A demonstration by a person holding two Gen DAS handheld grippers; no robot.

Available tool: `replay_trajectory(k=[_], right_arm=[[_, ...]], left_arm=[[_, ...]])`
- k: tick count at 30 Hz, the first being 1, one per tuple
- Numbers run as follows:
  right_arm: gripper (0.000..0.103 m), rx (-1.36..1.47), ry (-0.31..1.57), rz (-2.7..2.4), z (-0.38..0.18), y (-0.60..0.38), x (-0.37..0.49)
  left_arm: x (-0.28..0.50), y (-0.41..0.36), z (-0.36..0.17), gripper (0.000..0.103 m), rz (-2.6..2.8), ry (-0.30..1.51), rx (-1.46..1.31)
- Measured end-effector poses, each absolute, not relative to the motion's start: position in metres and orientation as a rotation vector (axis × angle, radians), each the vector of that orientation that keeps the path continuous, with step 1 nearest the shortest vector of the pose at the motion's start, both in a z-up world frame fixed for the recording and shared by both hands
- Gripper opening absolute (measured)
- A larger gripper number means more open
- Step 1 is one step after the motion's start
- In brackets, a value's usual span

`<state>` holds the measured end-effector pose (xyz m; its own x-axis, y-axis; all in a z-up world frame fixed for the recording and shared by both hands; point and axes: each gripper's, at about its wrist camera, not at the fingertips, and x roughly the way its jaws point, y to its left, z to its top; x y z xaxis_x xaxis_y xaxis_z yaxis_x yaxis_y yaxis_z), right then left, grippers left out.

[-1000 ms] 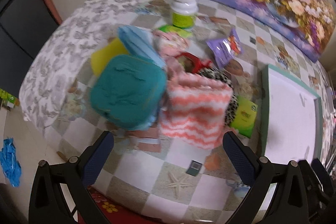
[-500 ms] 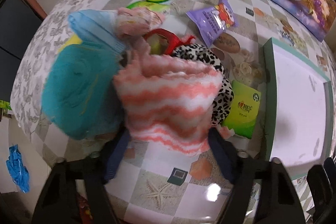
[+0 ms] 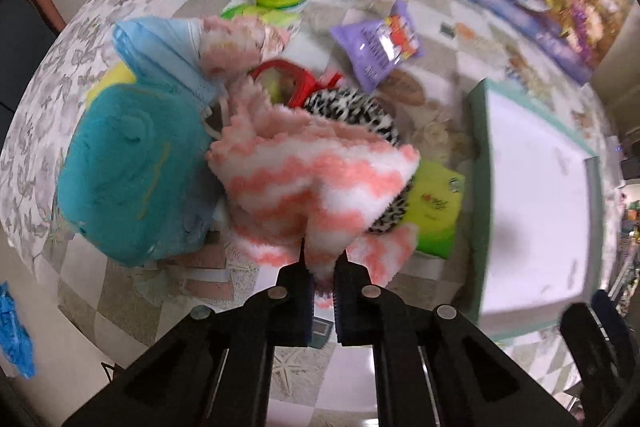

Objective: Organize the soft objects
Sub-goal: 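Grasp the pink-white striped towel with the left gripper and lift it, then grasp the leopard-print scrunchie with the right gripper while the left gripper holds the towel aloft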

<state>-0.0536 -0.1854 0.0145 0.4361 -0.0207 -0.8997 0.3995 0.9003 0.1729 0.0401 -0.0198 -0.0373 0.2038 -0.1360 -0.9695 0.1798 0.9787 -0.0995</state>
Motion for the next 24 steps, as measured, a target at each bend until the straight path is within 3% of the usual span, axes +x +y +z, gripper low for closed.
replay_trajectory(k=[24], right_arm=[[0.102, 0.397, 0.951, -0.154, 0.041, -0.174, -0.043]], left_arm=[[0.024, 0.014, 0.074, 0.006, -0.371, 0.911, -0.151]])
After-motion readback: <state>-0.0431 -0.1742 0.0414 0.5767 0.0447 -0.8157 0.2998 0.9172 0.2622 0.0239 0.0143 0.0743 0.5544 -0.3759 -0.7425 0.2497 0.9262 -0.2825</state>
